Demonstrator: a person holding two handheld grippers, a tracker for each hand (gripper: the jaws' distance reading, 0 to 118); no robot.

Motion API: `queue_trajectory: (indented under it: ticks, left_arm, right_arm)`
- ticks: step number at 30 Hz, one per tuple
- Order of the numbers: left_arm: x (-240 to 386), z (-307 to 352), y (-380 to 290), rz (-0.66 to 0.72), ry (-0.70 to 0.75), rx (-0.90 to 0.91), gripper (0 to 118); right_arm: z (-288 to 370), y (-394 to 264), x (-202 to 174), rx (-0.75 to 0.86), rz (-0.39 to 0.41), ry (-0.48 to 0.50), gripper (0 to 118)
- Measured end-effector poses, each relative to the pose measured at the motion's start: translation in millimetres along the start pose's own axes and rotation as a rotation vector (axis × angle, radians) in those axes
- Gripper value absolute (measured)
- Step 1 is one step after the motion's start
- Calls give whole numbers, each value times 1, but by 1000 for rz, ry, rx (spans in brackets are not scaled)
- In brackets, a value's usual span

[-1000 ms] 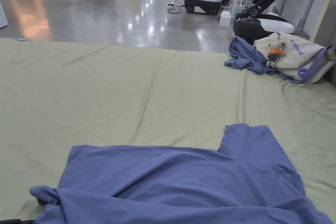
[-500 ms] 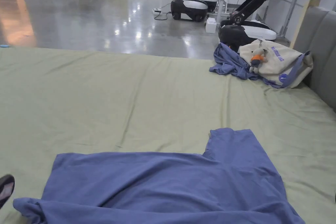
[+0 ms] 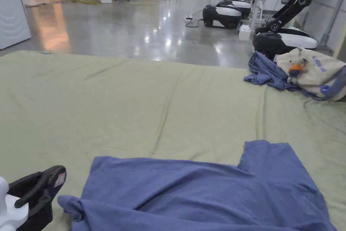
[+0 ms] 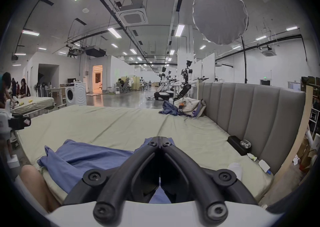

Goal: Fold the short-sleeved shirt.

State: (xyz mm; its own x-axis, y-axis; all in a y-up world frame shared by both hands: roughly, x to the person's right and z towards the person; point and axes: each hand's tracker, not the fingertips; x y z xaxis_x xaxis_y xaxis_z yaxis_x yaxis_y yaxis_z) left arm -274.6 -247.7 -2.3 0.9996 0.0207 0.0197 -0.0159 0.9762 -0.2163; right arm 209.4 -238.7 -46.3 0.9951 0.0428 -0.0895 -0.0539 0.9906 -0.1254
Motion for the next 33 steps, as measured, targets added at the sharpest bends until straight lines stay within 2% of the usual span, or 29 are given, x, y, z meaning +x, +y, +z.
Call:
queue_trajectory:
  ticks: [1, 2, 3, 4, 6, 9, 15, 19, 30, 32, 33]
  left_arm:
    - [-7, -10, 3, 29, -48, -17, 10]
    - [-18, -26, 8, 58, -97, -60, 41]
    - [-28, -46, 12, 60, -113, -106, 78]
    - [-39, -64, 17, 33, -97, -151, 92]
    - [-58, -112, 12, -29, -140, -245, 92]
    - [-79, -178, 5, -88, -111, -339, 92]
    - [-108, -276, -24, -21, -202, -562, 92]
    - [-114, -305, -42, -51, -146, -660, 92]
    - [-92, -296, -42, -72, -204, -704, 92]
    - [-89, -295, -40, -73, -211, -722, 86]
    - [-85, -293, -40, -95, -210, -725, 75]
  right_arm:
    - [0, 1, 0, -5, 3, 8, 2]
    - [-2, 1, -1, -14, 7, 21, 2]
    - [-3, 2, -2, -19, 10, 23, 2]
    - [-3, 2, -2, -21, 13, 27, 2]
    - [-3, 5, -4, -20, 16, 39, 2]
    - [-3, 8, -6, -21, 29, 48, 2]
    - [-10, 8, -8, -58, 55, 56, 2]
    - [-16, 5, -7, -88, 60, 61, 2]
    - [-24, 0, -6, -140, 67, 74, 2]
    - [-23, 0, -7, -140, 73, 77, 2]
    - [-22, 1, -8, -140, 77, 78, 2]
